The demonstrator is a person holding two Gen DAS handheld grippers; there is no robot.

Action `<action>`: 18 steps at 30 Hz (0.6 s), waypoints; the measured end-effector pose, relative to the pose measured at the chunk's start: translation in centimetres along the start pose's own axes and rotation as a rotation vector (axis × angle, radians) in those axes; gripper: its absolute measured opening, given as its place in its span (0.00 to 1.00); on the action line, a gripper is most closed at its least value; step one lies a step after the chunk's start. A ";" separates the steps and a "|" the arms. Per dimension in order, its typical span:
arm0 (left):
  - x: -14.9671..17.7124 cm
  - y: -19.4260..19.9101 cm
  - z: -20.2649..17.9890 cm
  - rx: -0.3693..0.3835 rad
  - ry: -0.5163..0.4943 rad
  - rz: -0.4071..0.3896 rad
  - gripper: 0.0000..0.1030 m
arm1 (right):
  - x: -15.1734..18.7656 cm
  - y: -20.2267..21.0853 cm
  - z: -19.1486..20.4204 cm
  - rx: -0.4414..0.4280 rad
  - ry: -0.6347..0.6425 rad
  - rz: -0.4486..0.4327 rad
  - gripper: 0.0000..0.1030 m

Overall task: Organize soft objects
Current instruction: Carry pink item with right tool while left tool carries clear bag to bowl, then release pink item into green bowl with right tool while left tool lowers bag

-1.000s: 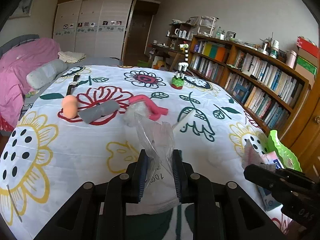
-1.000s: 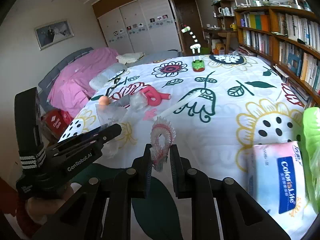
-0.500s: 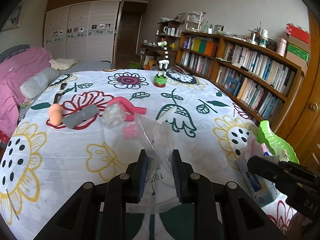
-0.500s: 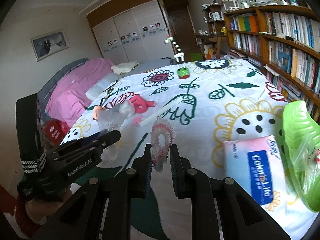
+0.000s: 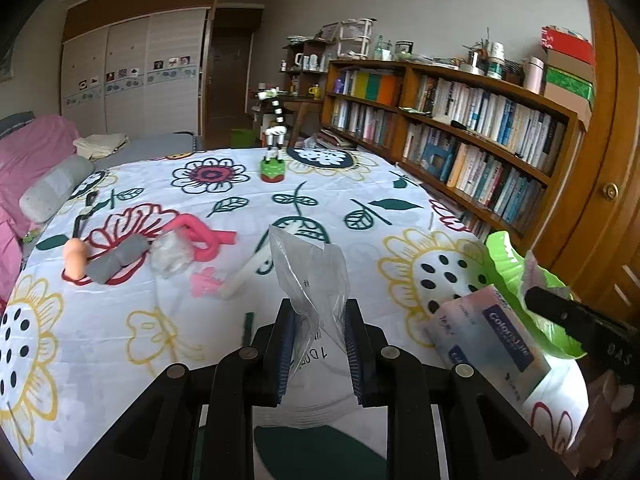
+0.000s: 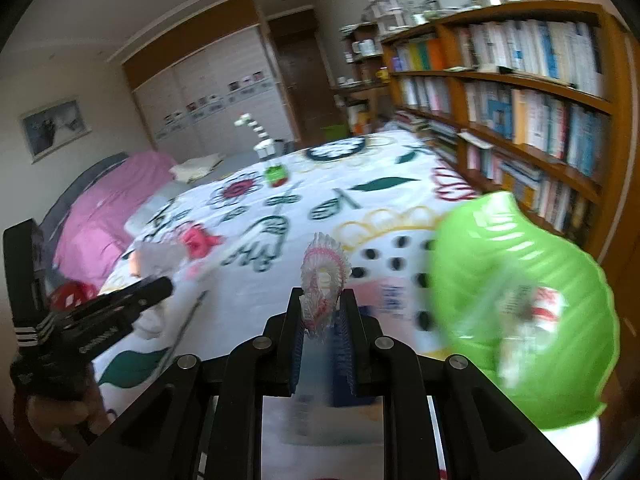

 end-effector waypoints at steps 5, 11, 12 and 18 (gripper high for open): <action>-0.3 -0.5 -1.6 0.022 -0.022 0.012 0.25 | 0.1 1.2 -4.1 0.071 -0.045 -0.011 0.17; -0.6 -0.8 -3.9 0.042 -0.064 0.019 0.25 | 0.8 2.0 -8.3 0.145 -0.089 -0.011 0.18; -0.7 -0.9 -4.2 0.046 -0.068 0.020 0.25 | 0.9 2.1 -8.9 0.154 -0.097 -0.011 0.18; -1.0 -1.1 -6.2 0.072 -0.096 0.025 0.25 | 2.2 2.8 -12.1 0.208 -0.138 -0.008 0.18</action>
Point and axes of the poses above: each gripper's, at about its wrist camera, not at the fingertips, and y roughly against the way its jaws point, z to its left, x to its underside, the point moved 8 cm from there along -y, roughly the way its jaws point, and after that the axes turned 3 degrees about z, right-handed, at the moved point
